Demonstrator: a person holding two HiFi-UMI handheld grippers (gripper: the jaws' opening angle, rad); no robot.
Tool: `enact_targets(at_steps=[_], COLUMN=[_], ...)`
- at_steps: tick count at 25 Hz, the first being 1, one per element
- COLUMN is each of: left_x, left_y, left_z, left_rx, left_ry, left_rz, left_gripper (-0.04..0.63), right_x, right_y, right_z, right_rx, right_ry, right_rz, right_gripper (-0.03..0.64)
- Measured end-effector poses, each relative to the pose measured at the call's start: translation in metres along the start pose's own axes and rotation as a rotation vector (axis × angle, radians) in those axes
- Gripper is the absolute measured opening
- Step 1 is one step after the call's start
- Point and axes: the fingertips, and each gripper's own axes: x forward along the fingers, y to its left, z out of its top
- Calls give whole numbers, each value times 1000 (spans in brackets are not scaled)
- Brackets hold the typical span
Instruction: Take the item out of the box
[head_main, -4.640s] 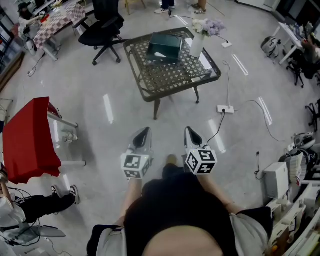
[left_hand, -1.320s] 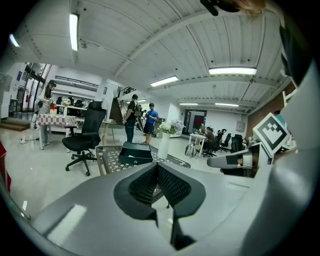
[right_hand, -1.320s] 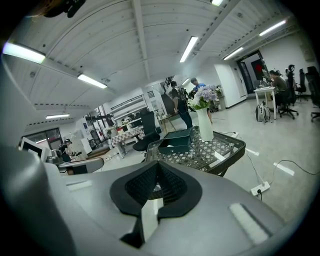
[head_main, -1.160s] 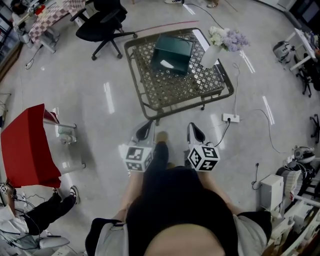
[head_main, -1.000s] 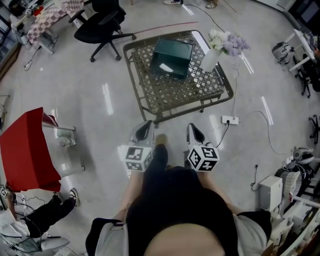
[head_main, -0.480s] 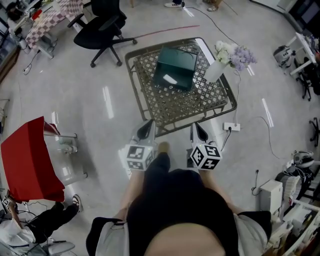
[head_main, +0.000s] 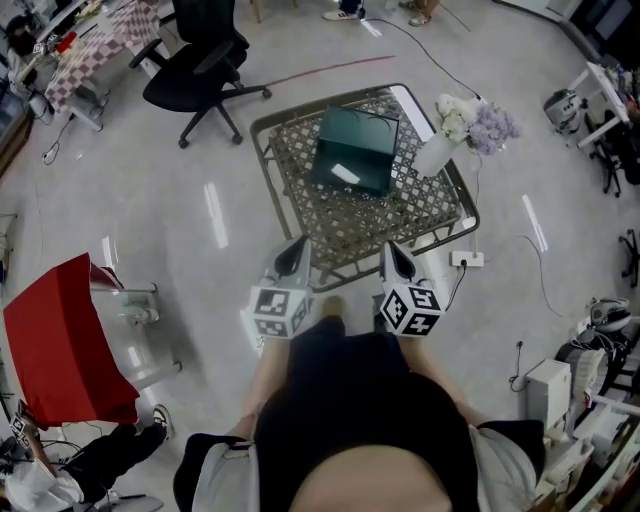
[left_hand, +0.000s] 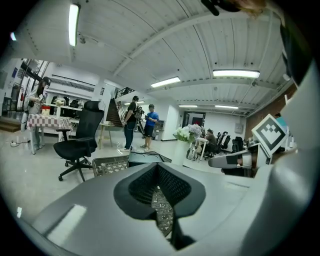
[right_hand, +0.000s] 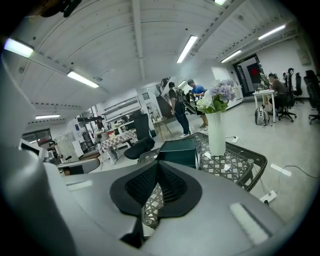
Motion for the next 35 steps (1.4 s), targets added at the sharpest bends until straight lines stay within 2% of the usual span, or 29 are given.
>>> enact_targets(at_steps=[10, 24, 35], left_x=[14, 22, 53], left_y=[10, -8, -6], left_z=[1, 2, 3], left_rx=[-4, 5, -13], left_ry=[-20, 17, 19], left_rz=[-34, -99, -73], left_gripper=[9, 9, 9], right_x=[9, -1, 21], right_y=[-1, -11, -30], right_z=[8, 19, 27], right_rx=[2, -9, -13], right_ry=[-16, -57, -13], right_rz=[-30, -69, -49], right_gripper=[0, 0, 0])
